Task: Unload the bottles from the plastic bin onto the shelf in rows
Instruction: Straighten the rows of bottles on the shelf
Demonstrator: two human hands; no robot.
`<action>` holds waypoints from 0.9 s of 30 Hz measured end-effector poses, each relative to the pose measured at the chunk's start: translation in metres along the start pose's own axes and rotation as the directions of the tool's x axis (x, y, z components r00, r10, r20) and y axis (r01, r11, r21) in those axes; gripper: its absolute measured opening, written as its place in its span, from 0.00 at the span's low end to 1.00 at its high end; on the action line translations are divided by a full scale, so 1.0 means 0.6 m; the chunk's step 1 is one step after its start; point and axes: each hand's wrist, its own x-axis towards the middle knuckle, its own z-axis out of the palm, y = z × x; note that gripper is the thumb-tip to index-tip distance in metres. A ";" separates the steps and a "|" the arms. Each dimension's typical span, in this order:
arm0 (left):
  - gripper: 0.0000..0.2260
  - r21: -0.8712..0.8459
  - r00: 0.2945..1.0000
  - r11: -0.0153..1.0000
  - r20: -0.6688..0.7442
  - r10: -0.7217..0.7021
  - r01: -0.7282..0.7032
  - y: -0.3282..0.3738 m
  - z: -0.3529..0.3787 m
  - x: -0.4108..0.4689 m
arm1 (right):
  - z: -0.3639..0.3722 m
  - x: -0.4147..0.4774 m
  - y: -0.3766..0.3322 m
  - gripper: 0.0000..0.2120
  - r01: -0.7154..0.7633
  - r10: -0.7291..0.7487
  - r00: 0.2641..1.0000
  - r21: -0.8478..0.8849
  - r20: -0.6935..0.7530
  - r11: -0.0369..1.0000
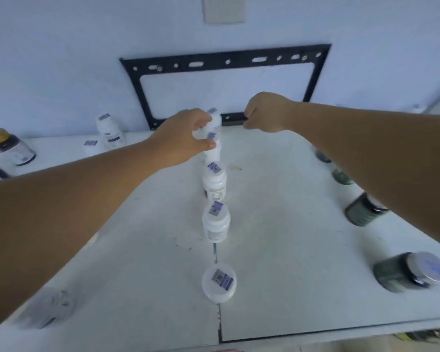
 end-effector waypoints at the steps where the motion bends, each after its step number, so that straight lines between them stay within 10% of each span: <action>1: 0.24 0.010 0.999 0.999 -0.005 0.035 -0.035 0.019 -0.005 -0.003 | -0.019 -0.025 0.010 0.19 -0.010 0.010 1.000 -0.005 -0.012 1.000; 14: 0.21 0.010 0.932 0.962 0.251 0.261 -0.273 0.273 0.096 -0.074 | -0.131 -0.268 0.232 0.14 -0.096 0.091 0.992 -0.060 -0.083 0.994; 27: 0.23 -0.056 0.989 0.990 0.082 -0.124 0.129 0.347 0.260 0.045 | 0.018 -0.270 0.401 0.34 -0.100 0.069 0.994 0.423 0.088 0.901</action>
